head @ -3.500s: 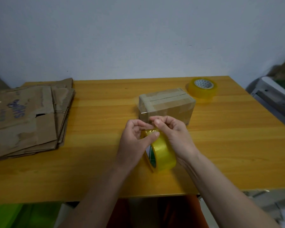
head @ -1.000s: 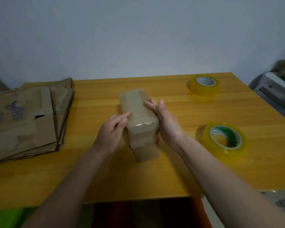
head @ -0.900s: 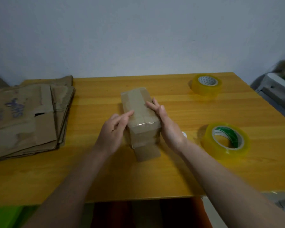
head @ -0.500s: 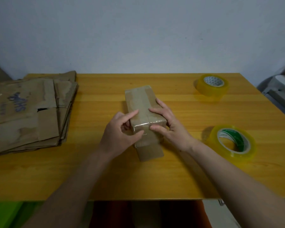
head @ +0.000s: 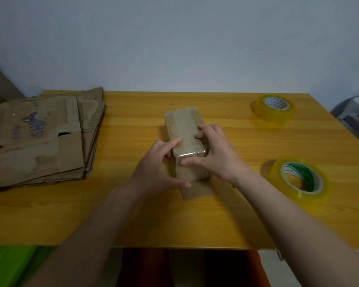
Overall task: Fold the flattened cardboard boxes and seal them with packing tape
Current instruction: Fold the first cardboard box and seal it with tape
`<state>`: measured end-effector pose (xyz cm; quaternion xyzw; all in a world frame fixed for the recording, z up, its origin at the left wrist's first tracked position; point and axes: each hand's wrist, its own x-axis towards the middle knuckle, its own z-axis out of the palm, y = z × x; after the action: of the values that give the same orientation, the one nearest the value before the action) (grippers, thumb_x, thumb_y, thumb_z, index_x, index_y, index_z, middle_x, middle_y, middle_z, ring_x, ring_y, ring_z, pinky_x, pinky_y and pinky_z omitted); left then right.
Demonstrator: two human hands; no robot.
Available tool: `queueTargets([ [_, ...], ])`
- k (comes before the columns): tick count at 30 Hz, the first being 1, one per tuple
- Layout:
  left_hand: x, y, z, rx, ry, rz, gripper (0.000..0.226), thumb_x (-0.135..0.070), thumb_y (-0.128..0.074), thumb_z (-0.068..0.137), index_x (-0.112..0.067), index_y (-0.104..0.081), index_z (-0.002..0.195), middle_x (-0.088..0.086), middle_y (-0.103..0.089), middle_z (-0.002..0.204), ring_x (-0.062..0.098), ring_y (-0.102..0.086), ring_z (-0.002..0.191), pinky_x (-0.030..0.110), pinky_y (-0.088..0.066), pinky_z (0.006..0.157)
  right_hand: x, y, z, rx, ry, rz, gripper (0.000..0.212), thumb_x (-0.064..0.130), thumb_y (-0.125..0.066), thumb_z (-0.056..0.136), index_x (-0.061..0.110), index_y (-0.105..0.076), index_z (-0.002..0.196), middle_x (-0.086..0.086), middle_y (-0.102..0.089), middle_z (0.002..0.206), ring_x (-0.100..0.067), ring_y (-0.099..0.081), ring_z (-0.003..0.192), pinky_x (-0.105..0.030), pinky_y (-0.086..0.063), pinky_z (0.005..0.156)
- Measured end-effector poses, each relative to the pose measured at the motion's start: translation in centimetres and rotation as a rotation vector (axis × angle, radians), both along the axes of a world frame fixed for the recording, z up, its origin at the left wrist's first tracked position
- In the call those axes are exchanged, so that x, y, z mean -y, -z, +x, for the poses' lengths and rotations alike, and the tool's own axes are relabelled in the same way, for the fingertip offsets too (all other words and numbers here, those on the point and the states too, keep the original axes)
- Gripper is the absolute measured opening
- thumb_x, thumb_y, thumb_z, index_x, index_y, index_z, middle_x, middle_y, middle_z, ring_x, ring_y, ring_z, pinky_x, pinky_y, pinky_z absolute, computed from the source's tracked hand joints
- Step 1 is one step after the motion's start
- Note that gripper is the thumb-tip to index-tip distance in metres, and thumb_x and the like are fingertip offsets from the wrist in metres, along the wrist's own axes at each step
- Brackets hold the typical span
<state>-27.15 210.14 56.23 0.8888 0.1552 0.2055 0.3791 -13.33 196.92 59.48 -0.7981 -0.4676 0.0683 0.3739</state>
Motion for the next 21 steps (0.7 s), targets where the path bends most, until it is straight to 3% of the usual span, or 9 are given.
queueTargets([
  [4,-0.2,-0.7,-0.4,-0.071,0.015,0.023,0.119,-0.051,-0.091,0.041,-0.039,-0.035,0.145,-0.008,-0.043,0.107,0.010,-0.049,0.100,0.032,-0.047,0.093,-0.2,-0.3,-0.1,0.008,0.001,-0.009,0.069,0.047,-0.085,0.059,0.016,-0.051,0.111,0.004,-0.044,0.124,-0.013,-0.051,0.109,-0.039,-0.047,0.090],
  [7,-0.4,-1.5,-0.6,-0.142,0.050,0.051,0.110,-0.028,-0.092,0.057,-0.038,-0.031,0.147,-0.007,-0.043,0.108,0.010,-0.048,0.103,0.032,-0.045,0.094,0.4,-0.4,0.1,-0.005,-0.041,-0.054,0.076,0.036,-0.087,0.060,0.015,-0.049,0.123,0.005,-0.040,0.135,-0.011,-0.046,0.119,-0.038,-0.043,0.099],
  [9,-0.7,-1.8,-0.5,-0.171,0.079,0.081,0.102,-0.017,-0.086,0.066,-0.037,-0.028,0.148,-0.007,-0.043,0.107,0.011,-0.048,0.100,0.033,-0.046,0.092,0.2,-0.7,-0.3,-0.013,-0.041,-0.118,0.084,0.045,-0.084,0.062,0.015,-0.044,0.129,0.004,-0.038,0.136,-0.015,-0.043,0.121,-0.037,-0.041,0.102],
  [13,-1.1,-1.5,-0.5,-0.103,0.074,0.086,0.081,0.006,-0.060,0.081,-0.035,-0.034,0.147,-0.003,-0.047,0.104,0.016,-0.050,0.094,0.039,-0.049,0.086,-1.0,-1.2,-1.7,0.183,0.074,-0.202,0.077,0.072,-0.064,0.066,0.019,-0.048,0.119,0.003,-0.043,0.123,-0.021,-0.044,0.107,-0.035,-0.043,0.089],
  [15,-1.1,-1.0,-0.5,-0.032,0.053,0.080,0.072,0.010,-0.050,0.087,-0.033,-0.040,0.144,-0.001,-0.049,0.102,0.017,-0.051,0.095,0.035,-0.049,0.085,-1.0,-1.0,-1.7,0.209,0.084,-0.172,0.073,0.072,-0.063,0.065,0.020,-0.050,0.115,0.004,-0.045,0.122,-0.021,-0.044,0.105,-0.034,-0.044,0.086],
  [19,-1.4,-0.3,-0.3,0.049,0.041,0.114,0.066,0.013,-0.041,0.089,-0.028,-0.047,0.140,-0.002,-0.051,0.098,0.013,-0.050,0.090,0.014,-0.041,0.078,-0.2,-0.6,-0.9,0.198,0.034,-0.125,0.068,0.064,-0.071,0.064,0.023,-0.056,0.117,0.009,-0.048,0.126,-0.019,-0.045,0.105,-0.037,-0.046,0.085],
  [21,-1.3,-0.3,-0.1,0.069,0.041,0.116,0.067,0.015,-0.039,0.088,-0.026,-0.049,0.139,-0.002,-0.051,0.096,0.013,-0.050,0.089,0.012,-0.039,0.077,0.1,-0.7,-0.6,0.191,0.011,-0.150,0.070,0.060,-0.074,0.065,0.023,-0.054,0.121,0.009,-0.046,0.130,-0.020,-0.045,0.108,-0.037,-0.045,0.088],
])
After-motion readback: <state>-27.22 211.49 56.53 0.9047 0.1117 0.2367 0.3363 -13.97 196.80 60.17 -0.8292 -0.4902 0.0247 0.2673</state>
